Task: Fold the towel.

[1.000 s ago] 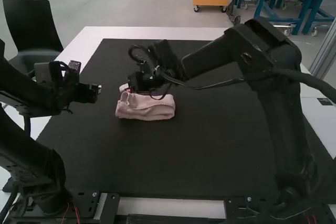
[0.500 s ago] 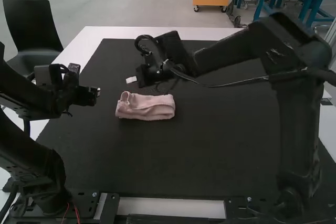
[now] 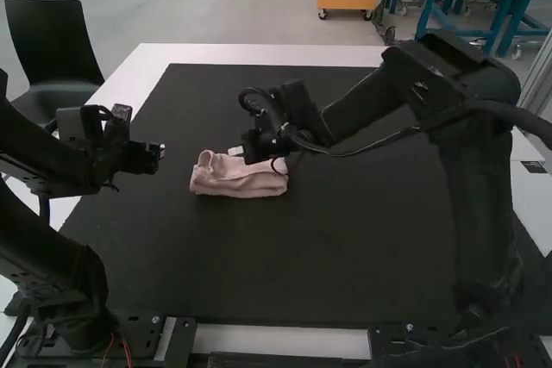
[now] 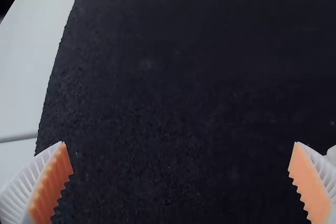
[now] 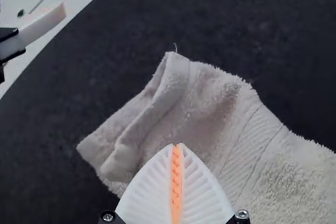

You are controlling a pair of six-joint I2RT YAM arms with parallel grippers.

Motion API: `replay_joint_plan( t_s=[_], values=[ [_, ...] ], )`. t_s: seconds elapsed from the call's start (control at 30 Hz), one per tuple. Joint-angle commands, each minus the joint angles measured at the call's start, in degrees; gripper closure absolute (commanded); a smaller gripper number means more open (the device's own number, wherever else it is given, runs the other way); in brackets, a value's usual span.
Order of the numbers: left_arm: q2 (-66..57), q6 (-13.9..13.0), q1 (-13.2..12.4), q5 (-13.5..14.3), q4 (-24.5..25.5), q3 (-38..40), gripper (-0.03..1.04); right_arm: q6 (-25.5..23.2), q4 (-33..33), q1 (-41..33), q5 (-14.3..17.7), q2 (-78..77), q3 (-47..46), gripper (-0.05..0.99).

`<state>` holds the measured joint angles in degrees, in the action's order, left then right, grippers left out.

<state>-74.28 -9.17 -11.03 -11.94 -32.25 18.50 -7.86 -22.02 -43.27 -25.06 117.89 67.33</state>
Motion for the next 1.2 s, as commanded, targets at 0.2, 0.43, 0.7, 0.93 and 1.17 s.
replay_joint_plan(
  t_s=[0.2,0.43,0.7,0.93,1.17],
  values=[
    [1.16,-0.67,-0.57,-0.27,-0.62,-0.57,0.04,0.83,-3.91,0.55,-0.25,4.37,2.37,0.96],
    [1.16,-0.94,-0.66,-0.54,-0.62,-1.19,0.04,0.56,-5.23,1.17,-0.61,6.92,4.65,0.96],
    [1.16,-0.85,-0.66,-0.89,-1.24,-1.19,0.04,0.21,-6.54,1.25,-1.04,10.26,5.44,0.96],
    [1.16,-0.94,-0.66,-1.06,-1.06,-1.28,0.04,-0.67,-9.53,0.38,-1.57,13.25,5.44,0.96],
    [1.16,-1.11,-0.66,-1.15,-1.15,-1.45,0.04,-0.84,-10.32,-3.93,-1.22,15.09,5.62,0.96]
  ],
)
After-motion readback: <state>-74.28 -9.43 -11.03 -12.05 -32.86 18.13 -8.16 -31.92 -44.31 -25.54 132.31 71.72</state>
